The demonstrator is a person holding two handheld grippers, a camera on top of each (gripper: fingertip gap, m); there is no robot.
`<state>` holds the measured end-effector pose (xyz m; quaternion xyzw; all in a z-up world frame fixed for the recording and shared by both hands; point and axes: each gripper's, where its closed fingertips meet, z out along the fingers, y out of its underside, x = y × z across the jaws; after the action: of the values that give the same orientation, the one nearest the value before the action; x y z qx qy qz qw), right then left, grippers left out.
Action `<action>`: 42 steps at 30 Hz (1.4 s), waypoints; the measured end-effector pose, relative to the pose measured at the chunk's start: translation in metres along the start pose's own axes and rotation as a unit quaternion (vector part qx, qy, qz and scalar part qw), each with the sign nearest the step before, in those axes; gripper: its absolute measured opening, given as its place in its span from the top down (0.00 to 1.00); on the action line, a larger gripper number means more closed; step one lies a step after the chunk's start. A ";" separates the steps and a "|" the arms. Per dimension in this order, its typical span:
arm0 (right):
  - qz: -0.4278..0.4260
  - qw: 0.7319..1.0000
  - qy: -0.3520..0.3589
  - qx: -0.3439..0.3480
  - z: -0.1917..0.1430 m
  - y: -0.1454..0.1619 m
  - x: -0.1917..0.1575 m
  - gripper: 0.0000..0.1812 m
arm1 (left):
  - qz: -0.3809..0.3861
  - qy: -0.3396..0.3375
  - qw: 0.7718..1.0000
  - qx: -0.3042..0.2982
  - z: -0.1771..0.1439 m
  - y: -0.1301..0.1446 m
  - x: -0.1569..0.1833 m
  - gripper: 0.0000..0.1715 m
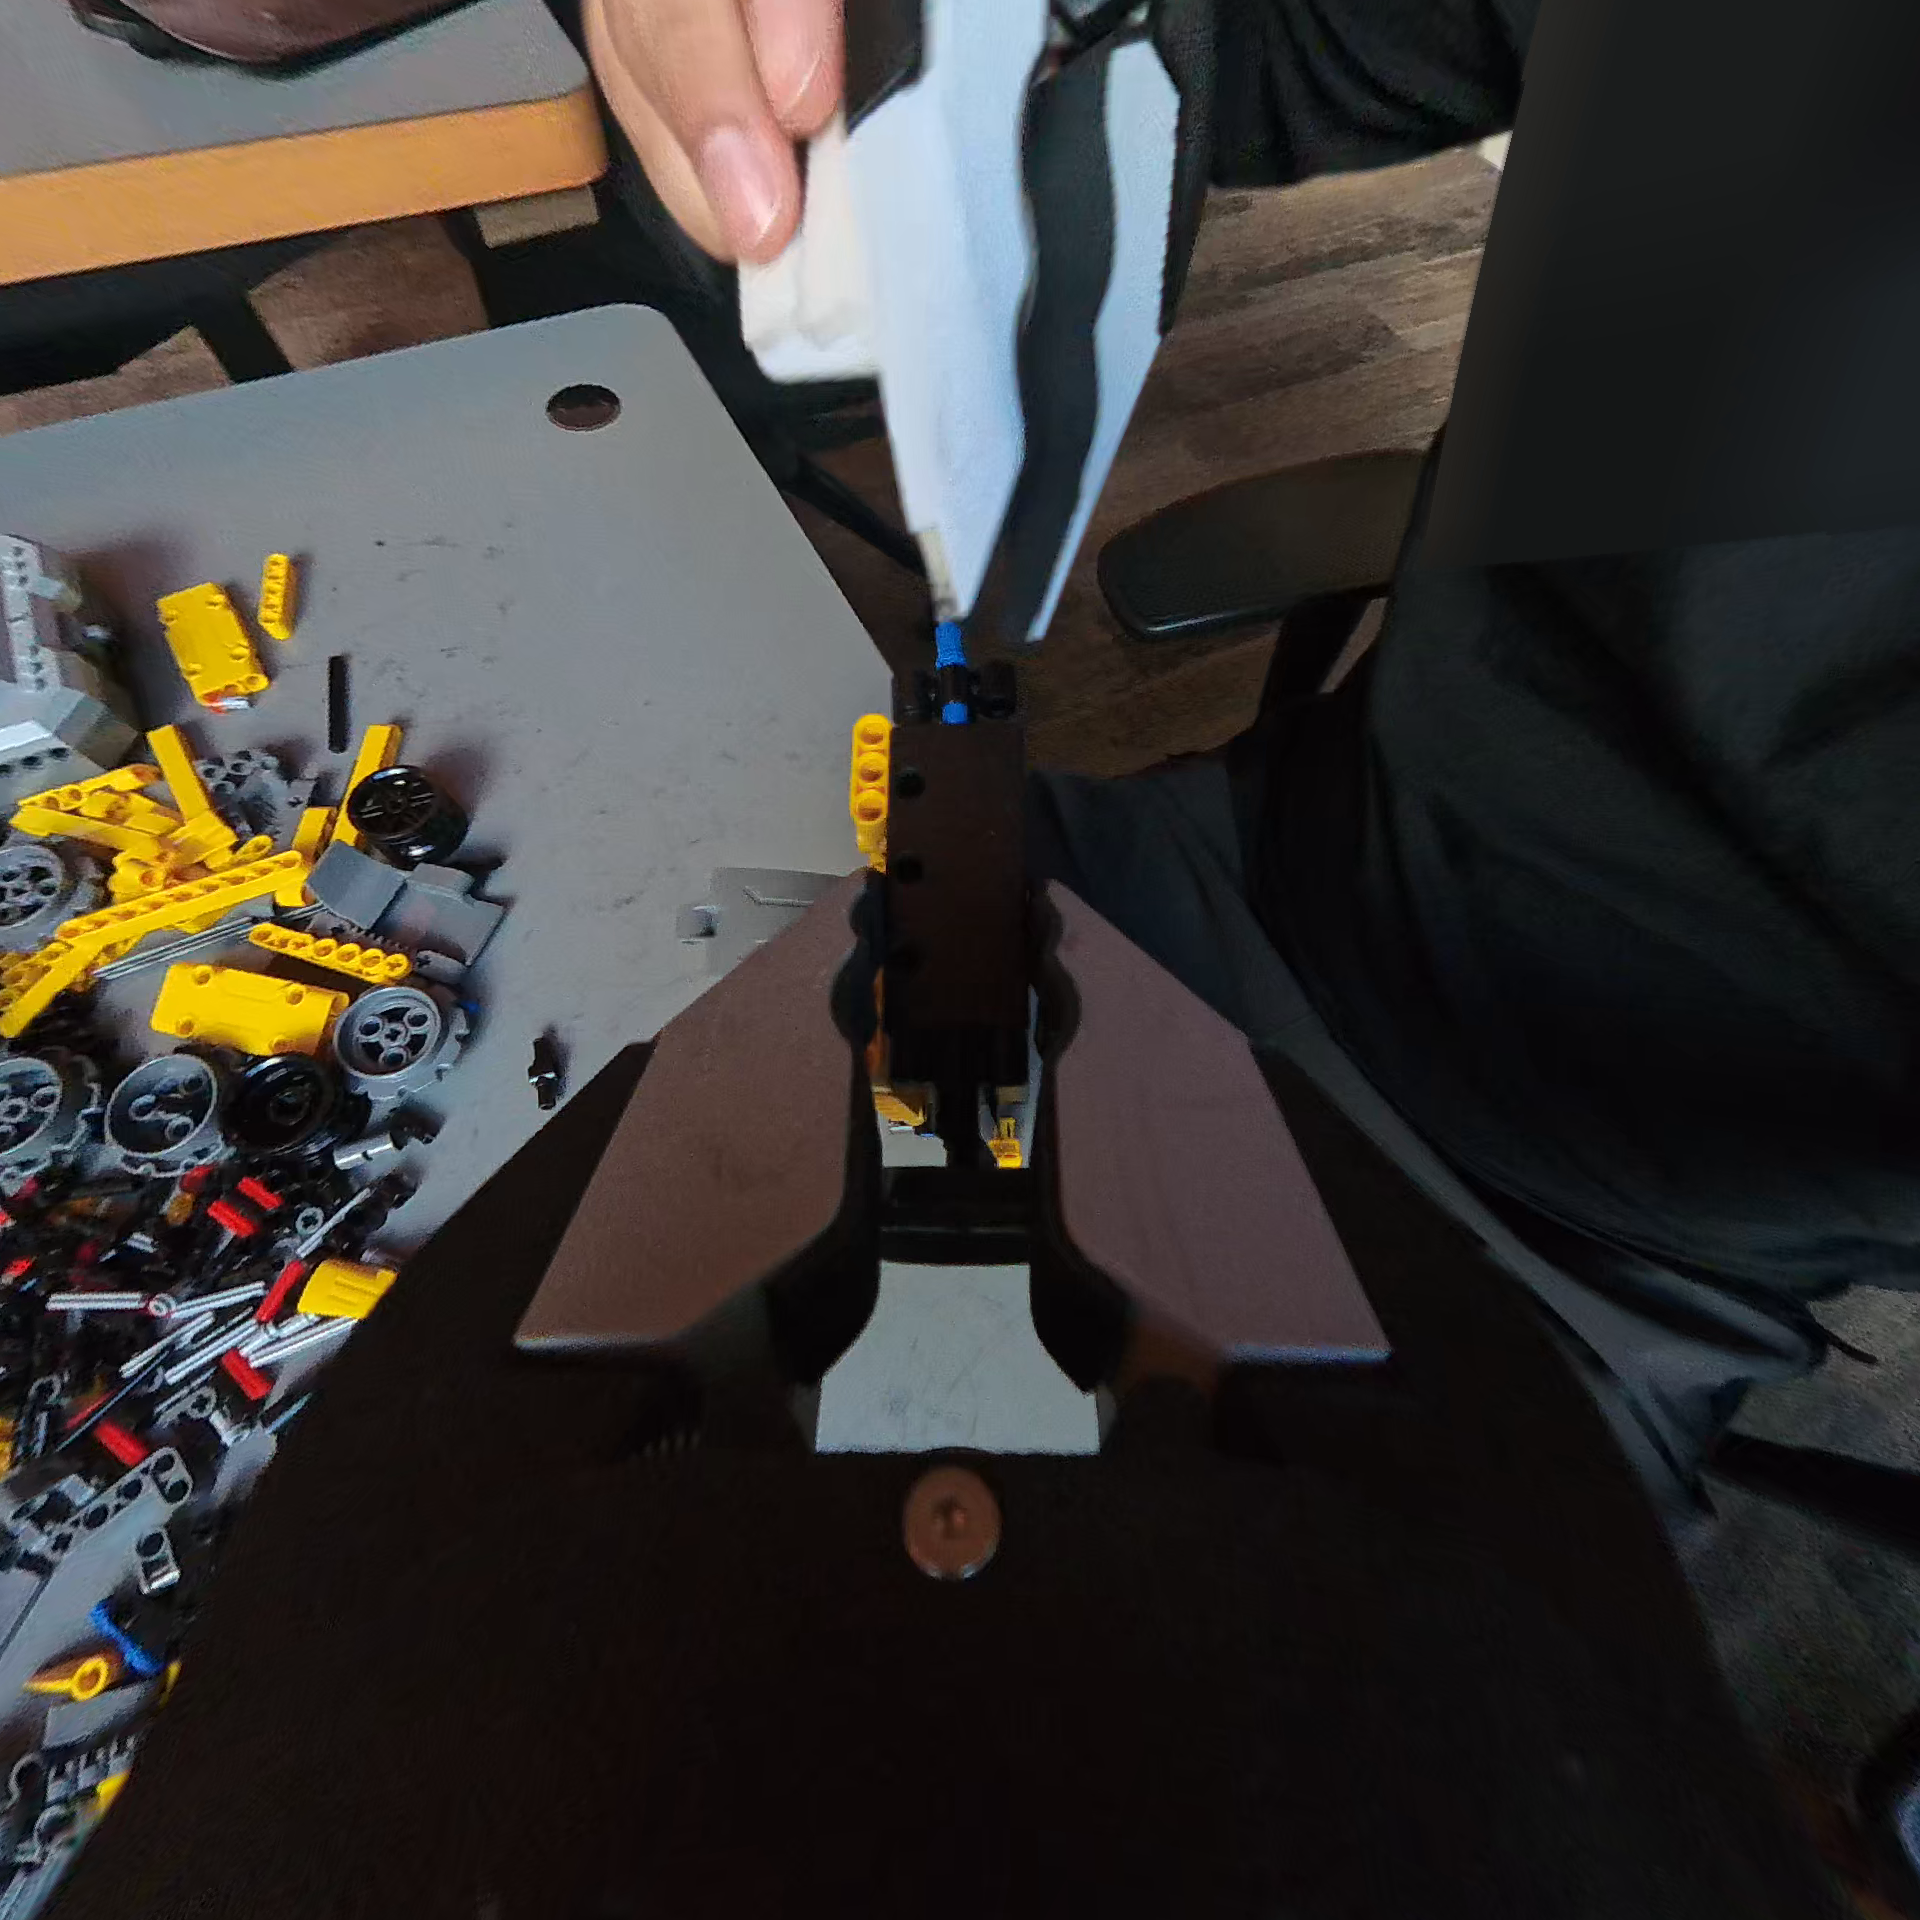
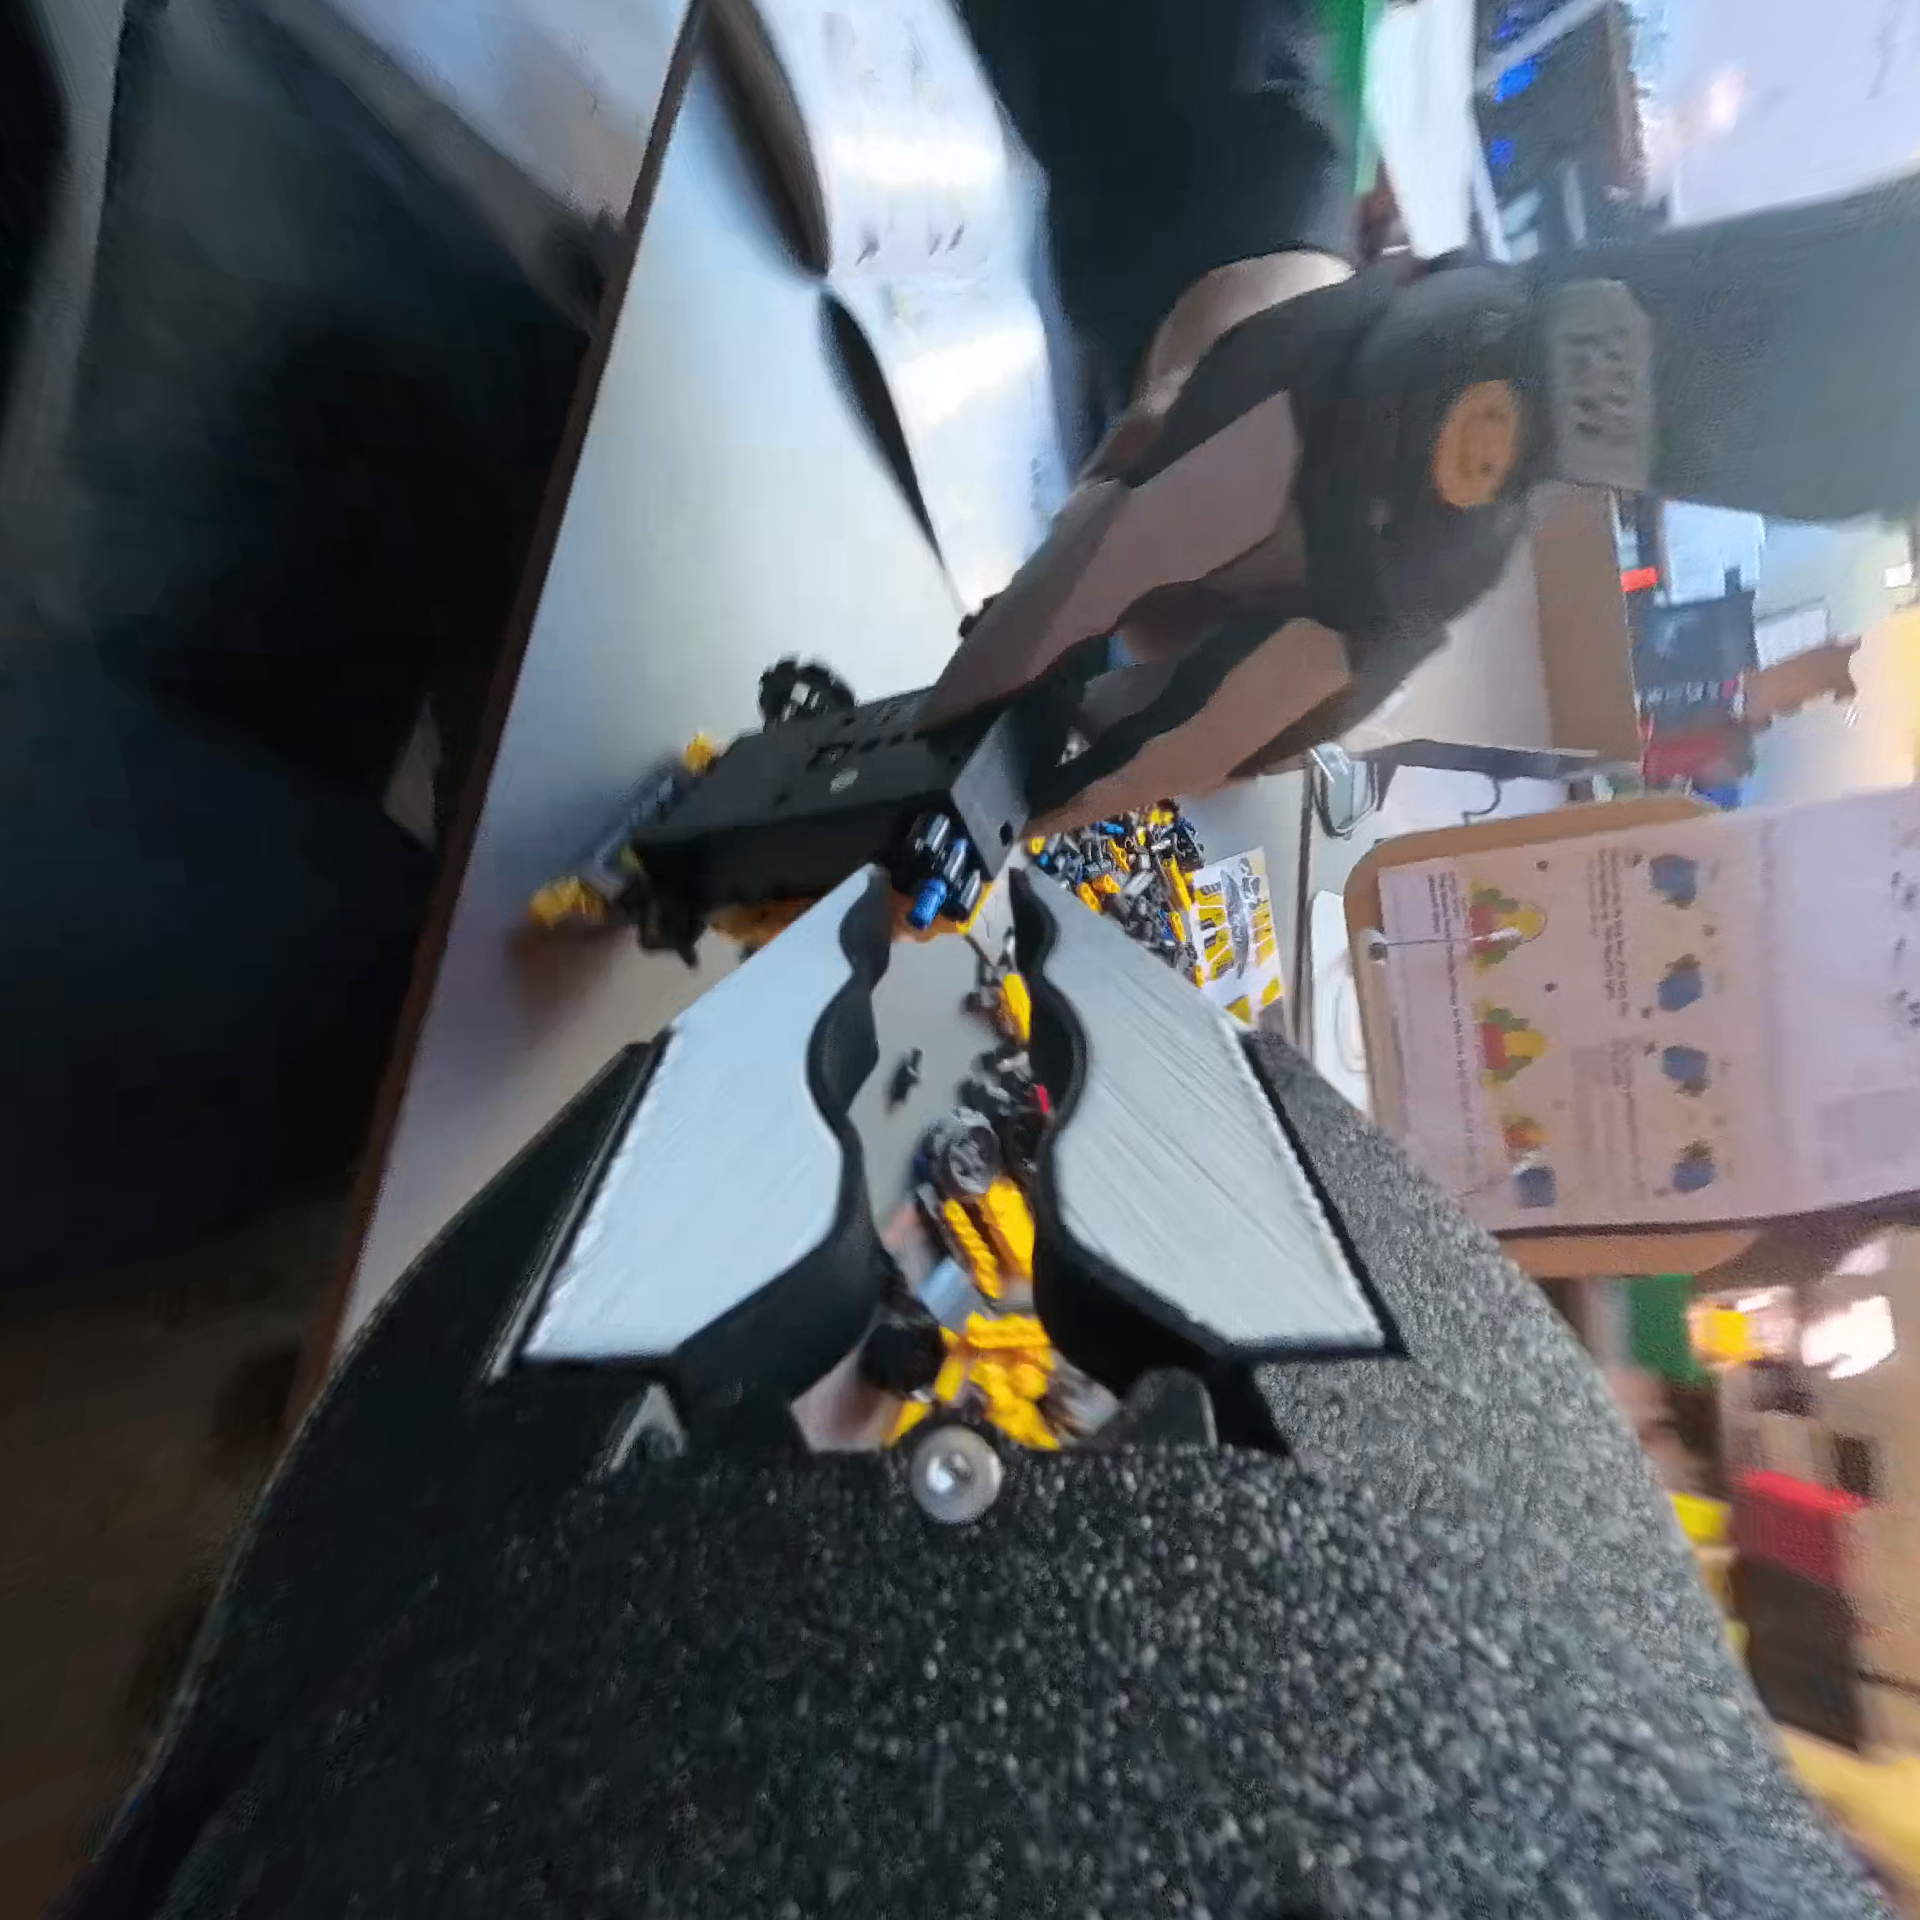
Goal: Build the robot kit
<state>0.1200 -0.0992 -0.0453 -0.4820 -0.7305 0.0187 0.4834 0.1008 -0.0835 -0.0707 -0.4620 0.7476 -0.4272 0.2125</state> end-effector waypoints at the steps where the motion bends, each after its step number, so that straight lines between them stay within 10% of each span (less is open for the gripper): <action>1: 0.064 0.998 0.004 0.014 0.000 -0.001 0.001 0.90 | 0.001 -0.011 1.000 0.001 -0.001 0.000 0.001 0.86; 7: 0.344 0.933 0.043 0.093 -0.004 0.008 -0.008 0.94 | -0.026 -0.089 0.995 0.018 -0.005 0.001 0.004 0.86; 20: 0.171 0.969 0.152 0.087 0.001 0.003 -0.002 0.95 | -0.034 -0.100 0.994 0.009 0.001 -0.003 0.003 0.86; 26: 0.419 0.893 0.074 0.150 -0.001 0.006 -0.004 0.79 | -0.028 -0.135 0.990 0.013 0.003 -0.004 0.007 0.86; 37: 0.473 0.861 0.084 0.167 -0.003 0.006 -0.001 0.91 | -0.019 -0.163 0.986 0.006 0.003 -0.004 0.007 0.86; 42: 0.600 0.779 0.048 0.177 -0.011 0.012 -0.003 0.90 | 0.056 -0.290 0.952 -0.074 0.008 0.000 0.006 0.87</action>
<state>0.1361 -0.0998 -0.0471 -0.7285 -0.2537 0.4111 0.4857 0.1034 -0.0927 -0.0747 -0.5376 0.7079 -0.2055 0.4094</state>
